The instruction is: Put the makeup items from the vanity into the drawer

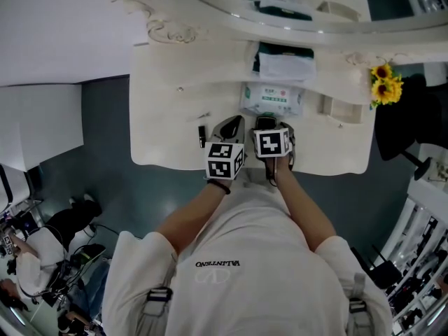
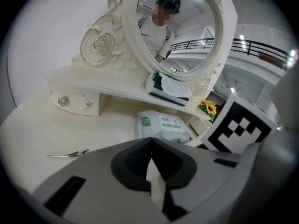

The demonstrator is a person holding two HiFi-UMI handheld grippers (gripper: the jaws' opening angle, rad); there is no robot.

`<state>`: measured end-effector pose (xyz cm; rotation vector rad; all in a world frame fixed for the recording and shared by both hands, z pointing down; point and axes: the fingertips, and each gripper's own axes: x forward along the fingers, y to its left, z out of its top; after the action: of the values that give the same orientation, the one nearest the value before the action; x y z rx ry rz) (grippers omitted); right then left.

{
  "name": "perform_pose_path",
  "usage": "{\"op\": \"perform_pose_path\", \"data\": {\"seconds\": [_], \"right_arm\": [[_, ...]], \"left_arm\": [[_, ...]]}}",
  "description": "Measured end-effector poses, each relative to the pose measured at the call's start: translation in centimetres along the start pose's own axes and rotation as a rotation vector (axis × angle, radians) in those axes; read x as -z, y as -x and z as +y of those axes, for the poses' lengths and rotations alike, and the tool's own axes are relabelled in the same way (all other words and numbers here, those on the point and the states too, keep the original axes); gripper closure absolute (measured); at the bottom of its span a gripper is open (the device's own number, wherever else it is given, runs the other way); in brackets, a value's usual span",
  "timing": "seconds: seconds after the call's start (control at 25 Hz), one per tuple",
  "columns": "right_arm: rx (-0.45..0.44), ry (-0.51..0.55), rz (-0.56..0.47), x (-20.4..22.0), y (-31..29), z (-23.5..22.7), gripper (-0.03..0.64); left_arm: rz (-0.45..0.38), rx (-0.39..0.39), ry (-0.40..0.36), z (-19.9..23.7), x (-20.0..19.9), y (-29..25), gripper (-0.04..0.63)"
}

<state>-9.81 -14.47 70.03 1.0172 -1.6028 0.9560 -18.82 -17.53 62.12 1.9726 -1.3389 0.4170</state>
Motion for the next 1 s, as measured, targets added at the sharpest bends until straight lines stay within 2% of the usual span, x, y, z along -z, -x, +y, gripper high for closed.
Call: {"op": "perform_pose_path", "data": {"seconds": [0.2, 0.36, 0.64, 1.0], "right_arm": [[0.006, 0.005, 0.002, -0.2, 0.0, 0.1, 0.187], [0.020, -0.006, -0.012, -0.2, 0.4, -0.5, 0.285], [0.024, -0.004, -0.002, 0.5, 0.9, -1.0, 0.290], [0.003, -0.036, -0.091, 0.3, 2.4, -2.1, 0.291]], "left_arm": [[0.002, 0.000, -0.001, 0.0, 0.0, 0.1, 0.594], [0.001, 0.001, -0.002, 0.2, 0.1, 0.2, 0.594], [0.005, 0.000, -0.008, 0.5, 0.5, 0.7, 0.594], [0.016, 0.029, -0.038, -1.2, 0.6, 0.1, 0.594]]}}
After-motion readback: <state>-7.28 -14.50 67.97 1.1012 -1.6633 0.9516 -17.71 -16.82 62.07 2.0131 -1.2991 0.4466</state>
